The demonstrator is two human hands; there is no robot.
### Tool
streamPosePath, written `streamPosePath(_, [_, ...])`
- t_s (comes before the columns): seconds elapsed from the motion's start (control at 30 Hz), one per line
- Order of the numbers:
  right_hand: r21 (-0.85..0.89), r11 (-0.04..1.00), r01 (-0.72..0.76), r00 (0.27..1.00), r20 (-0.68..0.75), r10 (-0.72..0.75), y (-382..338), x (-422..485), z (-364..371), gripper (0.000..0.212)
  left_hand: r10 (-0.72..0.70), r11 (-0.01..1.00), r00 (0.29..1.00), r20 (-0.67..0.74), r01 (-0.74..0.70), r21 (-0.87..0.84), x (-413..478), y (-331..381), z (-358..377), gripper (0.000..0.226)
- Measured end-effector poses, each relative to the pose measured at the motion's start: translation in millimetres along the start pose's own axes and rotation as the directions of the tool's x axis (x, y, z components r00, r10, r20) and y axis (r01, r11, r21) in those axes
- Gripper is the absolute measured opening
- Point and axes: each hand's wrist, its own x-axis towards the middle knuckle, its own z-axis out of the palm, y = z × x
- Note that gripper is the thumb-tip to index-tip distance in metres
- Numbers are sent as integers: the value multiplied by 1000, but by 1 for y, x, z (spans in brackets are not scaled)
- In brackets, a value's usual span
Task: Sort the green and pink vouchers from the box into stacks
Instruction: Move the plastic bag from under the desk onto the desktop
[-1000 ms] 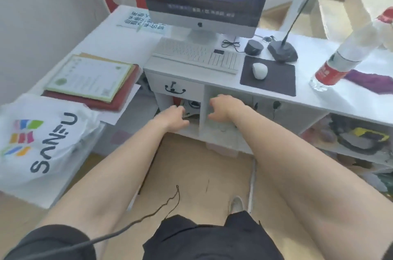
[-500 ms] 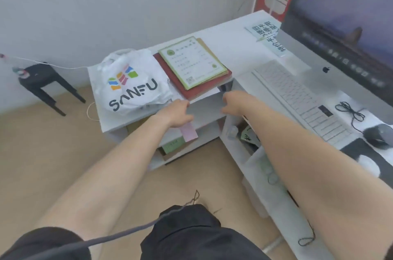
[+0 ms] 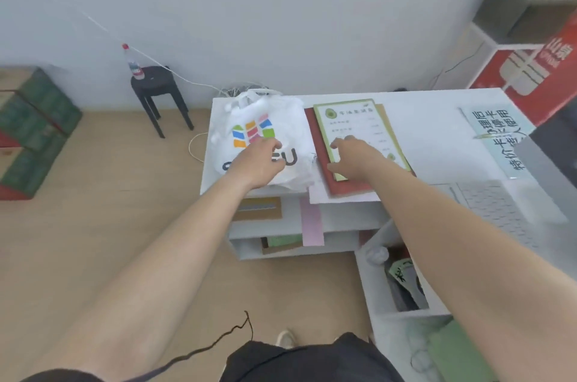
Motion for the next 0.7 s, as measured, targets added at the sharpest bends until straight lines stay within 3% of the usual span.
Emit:
streamPosePath(0.23, [28, 996, 82, 995, 55, -83, 11, 37, 11, 61, -195, 973, 971, -135, 209, 97, 9, -11, 5, 54])
streamPosePath(0.4, [105, 992, 74, 993, 79, -83, 33, 57, 14, 63, -221, 941, 961, -164, 254, 223, 31, 16, 17, 54])
streamPosePath(0.5, [75, 995, 65, 996, 58, -69, 49, 69, 17, 60, -216, 951, 961, -175, 247, 184, 51, 36, 29, 56])
streamPosePath(0.63, [30, 997, -64, 998, 13, 64, 95, 80, 22, 60, -145, 989, 989, -16, 145, 20, 75, 81, 69, 53])
streamPosePath(0.7, [59, 975, -216, 976, 7, 216, 131, 81, 26, 63, -187, 982, 981, 45, 187, -10, 83, 103, 98, 57])
